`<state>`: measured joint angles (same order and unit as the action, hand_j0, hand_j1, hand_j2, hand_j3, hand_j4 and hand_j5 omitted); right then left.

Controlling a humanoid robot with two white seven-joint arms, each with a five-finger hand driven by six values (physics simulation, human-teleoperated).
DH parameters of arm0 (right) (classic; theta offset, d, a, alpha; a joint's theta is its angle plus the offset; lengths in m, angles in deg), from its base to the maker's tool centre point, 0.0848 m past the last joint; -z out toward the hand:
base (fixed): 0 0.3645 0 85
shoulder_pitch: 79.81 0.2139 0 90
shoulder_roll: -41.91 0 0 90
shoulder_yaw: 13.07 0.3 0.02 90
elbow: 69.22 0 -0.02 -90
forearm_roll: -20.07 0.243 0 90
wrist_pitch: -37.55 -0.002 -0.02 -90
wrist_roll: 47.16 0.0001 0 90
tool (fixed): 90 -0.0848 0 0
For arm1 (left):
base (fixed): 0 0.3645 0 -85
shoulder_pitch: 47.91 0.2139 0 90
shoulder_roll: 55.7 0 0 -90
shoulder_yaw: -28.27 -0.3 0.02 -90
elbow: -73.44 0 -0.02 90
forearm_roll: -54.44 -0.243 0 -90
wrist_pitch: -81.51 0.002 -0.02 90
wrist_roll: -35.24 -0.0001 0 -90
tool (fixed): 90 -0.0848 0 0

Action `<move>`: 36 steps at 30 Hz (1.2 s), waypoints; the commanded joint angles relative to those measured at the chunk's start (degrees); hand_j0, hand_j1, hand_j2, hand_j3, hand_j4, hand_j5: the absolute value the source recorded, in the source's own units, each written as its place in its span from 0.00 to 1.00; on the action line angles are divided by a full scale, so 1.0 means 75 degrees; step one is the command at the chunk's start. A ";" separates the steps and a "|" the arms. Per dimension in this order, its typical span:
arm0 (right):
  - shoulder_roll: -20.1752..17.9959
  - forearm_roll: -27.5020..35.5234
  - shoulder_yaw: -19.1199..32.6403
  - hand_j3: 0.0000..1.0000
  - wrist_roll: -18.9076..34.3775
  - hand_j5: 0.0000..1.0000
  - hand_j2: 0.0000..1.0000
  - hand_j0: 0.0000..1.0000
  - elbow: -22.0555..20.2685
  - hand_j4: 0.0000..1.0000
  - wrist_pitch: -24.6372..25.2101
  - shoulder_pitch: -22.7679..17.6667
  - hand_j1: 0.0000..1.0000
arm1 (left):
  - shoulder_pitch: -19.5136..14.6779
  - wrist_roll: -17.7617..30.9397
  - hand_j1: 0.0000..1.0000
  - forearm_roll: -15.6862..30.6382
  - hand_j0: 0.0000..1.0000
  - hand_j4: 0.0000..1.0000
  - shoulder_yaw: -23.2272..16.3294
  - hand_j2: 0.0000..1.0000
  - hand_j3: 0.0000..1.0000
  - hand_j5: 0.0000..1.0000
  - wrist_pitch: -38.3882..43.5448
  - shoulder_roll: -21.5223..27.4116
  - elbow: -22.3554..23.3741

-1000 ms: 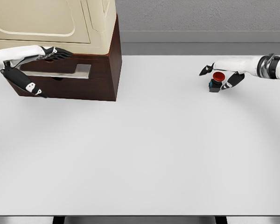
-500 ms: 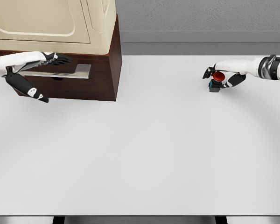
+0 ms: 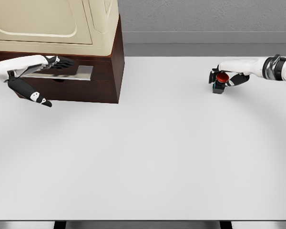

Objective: Open the cabinet drawer with left arm, and place a switch into the drawer with right arm

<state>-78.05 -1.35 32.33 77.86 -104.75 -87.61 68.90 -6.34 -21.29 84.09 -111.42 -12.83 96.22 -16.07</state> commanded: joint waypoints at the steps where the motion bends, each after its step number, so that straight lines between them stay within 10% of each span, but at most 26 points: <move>1: -0.0002 0.0044 0.0017 0.50 -0.0003 0.50 0.50 0.50 -0.0033 0.50 0.0021 0.0000 0.50 | 0.0000 0.0001 1.00 0.0031 1.00 1.00 0.0028 1.00 1.00 1.00 0.0004 -0.0006 0.0004; 14: -0.0166 0.0067 -0.0065 0.48 -0.0003 0.48 0.48 0.48 -0.1685 0.48 0.0021 -0.0070 0.48 | 0.0551 0.0002 1.00 0.0031 1.00 1.00 0.0555 1.00 1.00 1.00 0.0004 0.0006 -0.0007; 23: -0.1044 0.0383 -0.0756 0.48 -0.0003 0.48 0.48 0.48 -0.4567 0.48 0.0021 -0.0164 0.48 | 0.0914 0.0072 1.00 0.0288 1.00 1.00 0.0555 1.00 1.00 1.00 0.0004 0.0147 -0.0253; 36: -0.1877 0.1672 -0.0991 0.48 -0.0003 0.48 0.48 0.48 -0.6993 0.48 0.0021 -0.0059 0.48 | 0.0984 0.0060 1.00 0.1121 1.00 1.00 0.0567 1.00 1.00 1.00 0.0098 0.1002 -0.0781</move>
<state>-90.95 9.43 25.02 77.92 -154.20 -87.68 68.46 1.05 -20.82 91.37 -107.19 -12.15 102.88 -21.36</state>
